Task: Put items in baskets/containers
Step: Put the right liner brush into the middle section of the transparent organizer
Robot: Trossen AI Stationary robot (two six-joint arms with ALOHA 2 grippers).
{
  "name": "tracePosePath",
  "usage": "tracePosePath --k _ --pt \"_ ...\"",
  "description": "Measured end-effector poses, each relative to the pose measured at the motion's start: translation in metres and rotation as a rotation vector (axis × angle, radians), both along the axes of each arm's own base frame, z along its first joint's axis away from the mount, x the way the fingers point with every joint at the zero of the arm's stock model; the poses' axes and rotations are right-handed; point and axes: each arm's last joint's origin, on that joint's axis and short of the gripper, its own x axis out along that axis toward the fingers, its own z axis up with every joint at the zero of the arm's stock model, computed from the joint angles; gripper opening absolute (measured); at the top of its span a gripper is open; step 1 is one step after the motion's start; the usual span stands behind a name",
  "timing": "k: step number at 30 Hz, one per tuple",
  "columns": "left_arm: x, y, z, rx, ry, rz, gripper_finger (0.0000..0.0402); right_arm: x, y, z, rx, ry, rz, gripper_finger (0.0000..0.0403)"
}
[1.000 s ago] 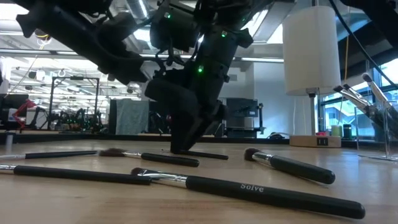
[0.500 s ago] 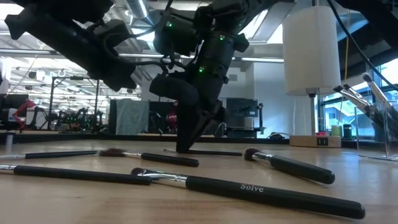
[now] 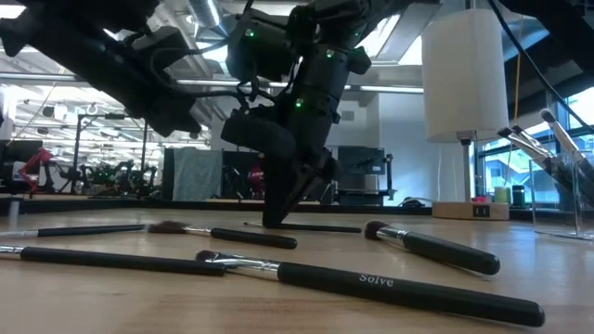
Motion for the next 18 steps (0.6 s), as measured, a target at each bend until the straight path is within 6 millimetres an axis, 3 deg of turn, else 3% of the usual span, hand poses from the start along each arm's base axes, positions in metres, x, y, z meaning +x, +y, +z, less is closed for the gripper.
tracePosePath --k 3,8,14,18 --pt "-0.001 -0.002 0.0 -0.003 -0.002 -0.004 0.0031 -0.011 0.006 0.019 -0.095 -0.005 -0.007 0.0021" --pt "-0.001 -0.002 -0.001 -0.022 -0.003 -0.013 0.0031 -0.037 0.017 0.072 -0.202 -0.159 -0.075 0.0017" --pt "-0.002 -0.002 -0.002 -0.038 -0.009 -0.009 0.0031 -0.092 0.038 0.101 -0.277 -0.309 -0.15 0.0022" --pt "-0.002 -0.002 -0.002 -0.042 -0.017 -0.006 0.0031 -0.138 0.052 0.102 -0.334 -0.375 -0.151 0.002"
